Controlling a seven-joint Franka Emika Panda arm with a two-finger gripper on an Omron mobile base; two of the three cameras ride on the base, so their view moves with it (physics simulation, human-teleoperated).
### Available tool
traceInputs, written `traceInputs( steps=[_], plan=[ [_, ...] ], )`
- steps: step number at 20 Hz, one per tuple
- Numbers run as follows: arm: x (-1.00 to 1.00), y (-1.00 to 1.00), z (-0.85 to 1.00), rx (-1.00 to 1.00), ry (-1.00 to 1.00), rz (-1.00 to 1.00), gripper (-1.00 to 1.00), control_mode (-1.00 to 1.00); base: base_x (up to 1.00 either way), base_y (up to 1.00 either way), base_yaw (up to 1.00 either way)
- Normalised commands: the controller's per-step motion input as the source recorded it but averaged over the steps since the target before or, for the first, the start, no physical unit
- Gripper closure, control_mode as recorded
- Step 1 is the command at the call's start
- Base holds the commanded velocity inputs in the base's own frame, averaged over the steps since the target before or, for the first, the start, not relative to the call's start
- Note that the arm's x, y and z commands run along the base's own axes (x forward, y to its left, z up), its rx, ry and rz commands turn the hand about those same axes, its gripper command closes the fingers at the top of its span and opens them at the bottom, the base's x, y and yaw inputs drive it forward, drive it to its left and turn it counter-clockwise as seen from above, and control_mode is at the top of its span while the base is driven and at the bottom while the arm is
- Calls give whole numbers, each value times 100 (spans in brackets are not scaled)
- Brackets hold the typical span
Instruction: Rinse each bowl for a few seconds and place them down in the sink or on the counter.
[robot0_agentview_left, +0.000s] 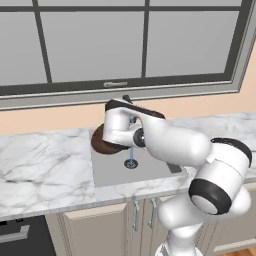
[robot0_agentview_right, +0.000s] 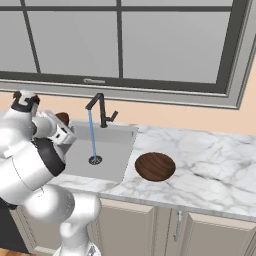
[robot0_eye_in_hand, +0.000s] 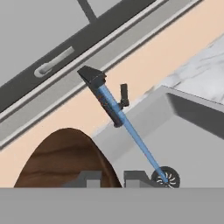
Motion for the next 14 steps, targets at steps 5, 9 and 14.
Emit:
traceInputs(
  steps=[5, 9, 14],
  plan=[
    [-21, 53, 37, -12, 23, 0, 100, -100, 0, 0, 0],
    [-23, 64, 32, -7, 18, -3, 100, -100, 0, 0, 0],
    [-24, 74, 25, -7, 13, -4, 100, -100, 0, 0, 0]
  ],
)
